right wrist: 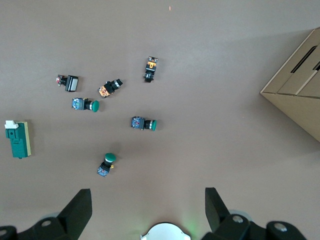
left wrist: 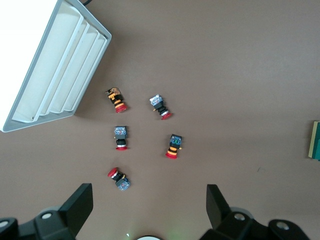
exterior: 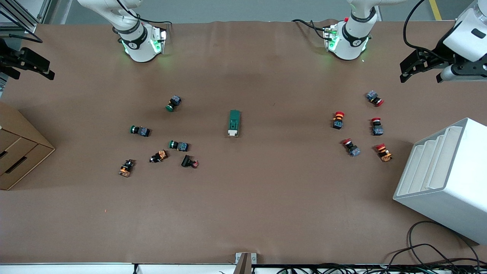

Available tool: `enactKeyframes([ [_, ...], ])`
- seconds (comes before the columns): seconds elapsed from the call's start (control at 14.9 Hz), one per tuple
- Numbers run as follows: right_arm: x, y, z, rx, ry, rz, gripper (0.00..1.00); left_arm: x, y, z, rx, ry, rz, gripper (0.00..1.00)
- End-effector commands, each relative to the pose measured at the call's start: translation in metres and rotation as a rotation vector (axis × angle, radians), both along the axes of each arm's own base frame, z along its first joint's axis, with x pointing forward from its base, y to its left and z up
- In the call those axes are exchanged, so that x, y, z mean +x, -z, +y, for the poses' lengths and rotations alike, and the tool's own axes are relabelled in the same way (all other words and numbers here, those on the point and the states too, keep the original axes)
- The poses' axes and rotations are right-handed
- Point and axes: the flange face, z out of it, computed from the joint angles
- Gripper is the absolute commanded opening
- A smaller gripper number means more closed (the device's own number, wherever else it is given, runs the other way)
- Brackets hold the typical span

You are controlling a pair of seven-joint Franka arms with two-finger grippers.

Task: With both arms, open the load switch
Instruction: 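Move the left gripper toward the green load switch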

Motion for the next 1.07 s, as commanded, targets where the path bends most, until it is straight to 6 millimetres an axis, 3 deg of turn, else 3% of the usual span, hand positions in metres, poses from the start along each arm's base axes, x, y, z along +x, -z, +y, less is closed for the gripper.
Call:
enactKeyframes([
  [0.0,-0.007,0.000,-0.004,0.000,-0.008,-0.002,1.00,0.003,-0.006,-0.005,-0.004,0.011,0.003,1.00],
  [0.27,-0.007,0.001,-0.004,0.000,-0.008,0.001,1.00,0.016,-0.003,-0.022,-0.006,0.049,0.003,1.00],
  [0.34,-0.007,0.000,-0.004,0.000,-0.008,-0.002,1.00,0.024,0.010,-0.031,-0.012,0.054,0.025,1.00],
  [0.54,-0.007,0.000,-0.004,0.000,-0.008,-0.002,1.00,0.032,0.038,-0.114,-0.039,0.103,-0.011,1.00],
  [0.67,-0.006,0.000,-0.003,0.000,-0.010,-0.002,1.00,0.034,0.075,-0.172,-0.059,0.022,-0.009,1.00],
  [1.01,-0.007,-0.005,-0.003,-0.002,-0.009,-0.009,1.00,-0.007,0.156,-0.312,-0.098,-0.149,-0.055,1.00],
])
